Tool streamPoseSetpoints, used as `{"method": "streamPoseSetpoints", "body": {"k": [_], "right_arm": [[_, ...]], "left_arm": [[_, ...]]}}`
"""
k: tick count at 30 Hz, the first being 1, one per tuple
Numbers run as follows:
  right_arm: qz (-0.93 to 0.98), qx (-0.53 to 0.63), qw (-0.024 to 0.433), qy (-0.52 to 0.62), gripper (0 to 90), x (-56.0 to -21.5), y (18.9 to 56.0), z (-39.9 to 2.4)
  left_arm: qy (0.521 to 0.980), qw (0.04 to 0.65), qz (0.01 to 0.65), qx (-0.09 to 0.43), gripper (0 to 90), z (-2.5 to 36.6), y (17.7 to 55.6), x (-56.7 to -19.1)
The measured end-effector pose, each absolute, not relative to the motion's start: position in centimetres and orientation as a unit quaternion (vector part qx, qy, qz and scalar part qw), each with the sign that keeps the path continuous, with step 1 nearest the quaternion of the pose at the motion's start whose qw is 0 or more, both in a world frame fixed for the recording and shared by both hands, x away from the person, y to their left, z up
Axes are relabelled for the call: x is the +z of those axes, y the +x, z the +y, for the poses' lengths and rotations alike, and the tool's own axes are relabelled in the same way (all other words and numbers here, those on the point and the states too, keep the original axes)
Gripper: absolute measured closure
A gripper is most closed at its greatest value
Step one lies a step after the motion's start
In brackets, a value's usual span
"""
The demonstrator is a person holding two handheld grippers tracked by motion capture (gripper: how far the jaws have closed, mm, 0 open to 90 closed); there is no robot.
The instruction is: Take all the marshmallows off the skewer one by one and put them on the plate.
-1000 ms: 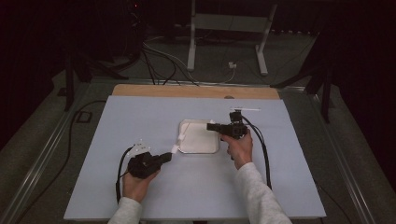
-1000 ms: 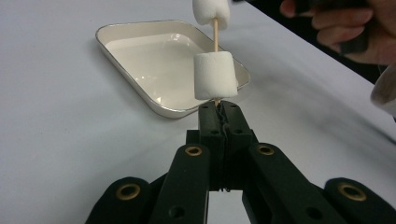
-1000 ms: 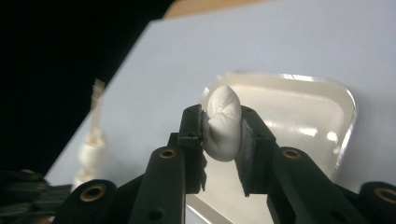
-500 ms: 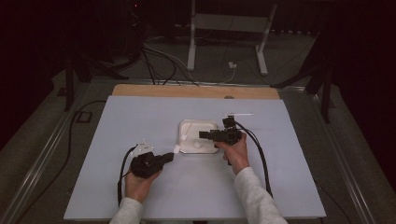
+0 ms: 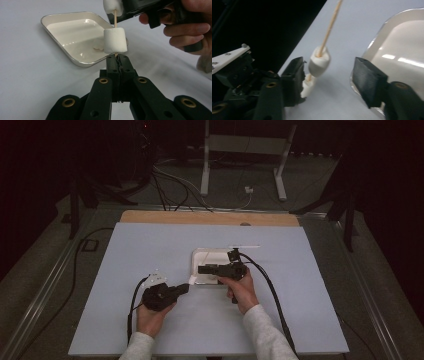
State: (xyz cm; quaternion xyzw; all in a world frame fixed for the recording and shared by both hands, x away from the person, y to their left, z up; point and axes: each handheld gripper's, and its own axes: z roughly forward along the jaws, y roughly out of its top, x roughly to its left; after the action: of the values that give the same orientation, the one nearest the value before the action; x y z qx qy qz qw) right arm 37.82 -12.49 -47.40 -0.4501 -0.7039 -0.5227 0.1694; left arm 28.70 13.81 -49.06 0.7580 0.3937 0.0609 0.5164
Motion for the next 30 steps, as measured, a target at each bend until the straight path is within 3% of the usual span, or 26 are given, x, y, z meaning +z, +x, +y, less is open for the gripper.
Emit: {"method": "streamPoseSetpoints", "body": {"k": [11, 25, 30], "right_arm": [[-0.698, -0.519, 0.203, -0.450, 73.4, -47.9, 37.8, -11.8], [-0.693, -0.530, 0.213, -0.441, 78.7, -47.6, 37.5, -11.3], [-0.694, -0.529, 0.218, -0.437, 78.8, -47.6, 37.3, -11.0]], "left_arm": [[0.756, 0.523, 0.391, 0.038, 90.0, 13.6, 29.0, -49.4], [0.768, 0.509, 0.388, 0.023, 77.8, 12.9, 29.2, -50.1], [0.775, 0.499, 0.386, 0.022, 88.8, 12.8, 29.3, -50.2]]}}
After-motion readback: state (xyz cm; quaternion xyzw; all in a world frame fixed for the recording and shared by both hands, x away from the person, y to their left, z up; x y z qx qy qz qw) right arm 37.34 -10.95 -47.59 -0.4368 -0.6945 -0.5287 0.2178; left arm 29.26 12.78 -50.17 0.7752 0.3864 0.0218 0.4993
